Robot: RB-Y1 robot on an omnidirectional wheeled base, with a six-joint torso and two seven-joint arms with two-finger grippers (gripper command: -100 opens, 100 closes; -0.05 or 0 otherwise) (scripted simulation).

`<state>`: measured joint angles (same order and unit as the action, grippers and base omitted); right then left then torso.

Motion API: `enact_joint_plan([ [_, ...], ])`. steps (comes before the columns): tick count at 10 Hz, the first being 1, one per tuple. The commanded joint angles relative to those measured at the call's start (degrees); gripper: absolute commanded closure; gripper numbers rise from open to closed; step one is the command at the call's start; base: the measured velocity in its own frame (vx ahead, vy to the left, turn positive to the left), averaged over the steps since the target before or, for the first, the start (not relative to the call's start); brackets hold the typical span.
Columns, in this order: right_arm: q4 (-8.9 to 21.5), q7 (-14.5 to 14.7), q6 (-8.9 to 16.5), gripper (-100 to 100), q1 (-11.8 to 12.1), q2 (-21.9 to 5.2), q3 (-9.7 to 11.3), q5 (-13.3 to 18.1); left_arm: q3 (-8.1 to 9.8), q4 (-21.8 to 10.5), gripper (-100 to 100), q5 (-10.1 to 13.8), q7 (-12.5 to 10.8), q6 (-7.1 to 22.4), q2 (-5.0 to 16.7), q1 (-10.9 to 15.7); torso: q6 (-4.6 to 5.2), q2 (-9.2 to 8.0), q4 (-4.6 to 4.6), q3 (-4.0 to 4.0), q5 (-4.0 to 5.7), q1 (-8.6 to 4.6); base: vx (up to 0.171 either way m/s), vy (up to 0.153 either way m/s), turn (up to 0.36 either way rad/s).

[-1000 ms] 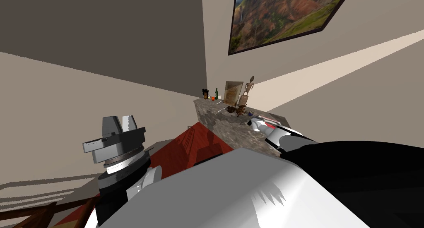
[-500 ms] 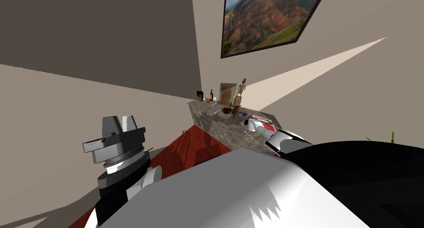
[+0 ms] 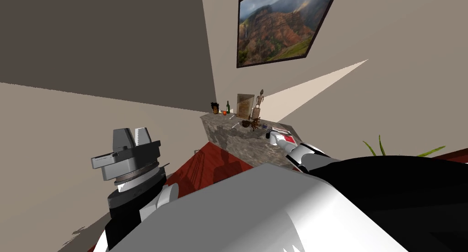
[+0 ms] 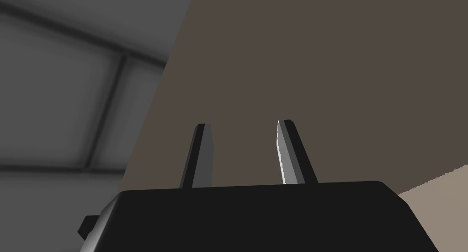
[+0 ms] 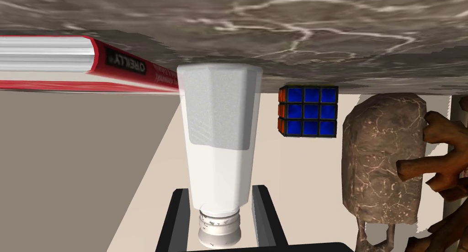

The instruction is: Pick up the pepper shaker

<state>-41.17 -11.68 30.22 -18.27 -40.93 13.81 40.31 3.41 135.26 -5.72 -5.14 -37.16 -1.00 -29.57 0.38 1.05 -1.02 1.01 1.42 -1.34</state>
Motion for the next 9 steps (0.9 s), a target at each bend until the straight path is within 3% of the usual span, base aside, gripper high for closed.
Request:
enact_joint_plan([
  [1,-1.80,2.86,0.02,100,0.49,0.41,-0.43,-1.19,0.00,0.00,0,0.00,0.00,0.00,0.00,0.00,0.00,0.00,0.00,0.00,0.00,0.00,0.057,0.026,-0.122],
  [3,-1.80,5.31,0.02,100,0.49,0.41,-0.43,-1.19,0.00,-0.01,0,0.00,0.00,0.00,0.00,0.02,-0.16,-0.16,0.00,-0.07,0.10,-0.10,0.000,0.008,0.014],
  [4,-4.79,7.50,-2.17,100,0.92,3.21,-3.18,-1.17,0.00,-0.01,0,0.00,0.00,0.00,0.00,0.02,-0.16,-0.22,0.00,-0.09,0.11,-0.16,0.087,-0.015,-0.355],
  [6,-4.92,11.15,-2.17,100,0.92,3.32,-3.18,-1.17,0.00,0.00,0,0.00,0.00,0.00,0.00,0.00,0.01,0.15,-0.13,0.14,0.16,-0.20,0.090,0.019,-0.247],
  [7,-7.96,12.70,-4.36,100,1.34,6.03,-5.92,-1.16,0.00,0.00,0,0.00,0.00,0.00,0.00,0.01,-0.14,0.12,-0.15,0.14,0.23,-0.24,0.112,0.032,-0.290],
  [9,-8.03,15.48,-4.36,100,1.34,6.23,-5.92,-1.16,0.00,0.00,0,0.00,0.00,0.00,0.00,0.00,-0.11,0.39,-0.25,0.32,0.32,-0.21,0.080,0.033,-0.235],
])
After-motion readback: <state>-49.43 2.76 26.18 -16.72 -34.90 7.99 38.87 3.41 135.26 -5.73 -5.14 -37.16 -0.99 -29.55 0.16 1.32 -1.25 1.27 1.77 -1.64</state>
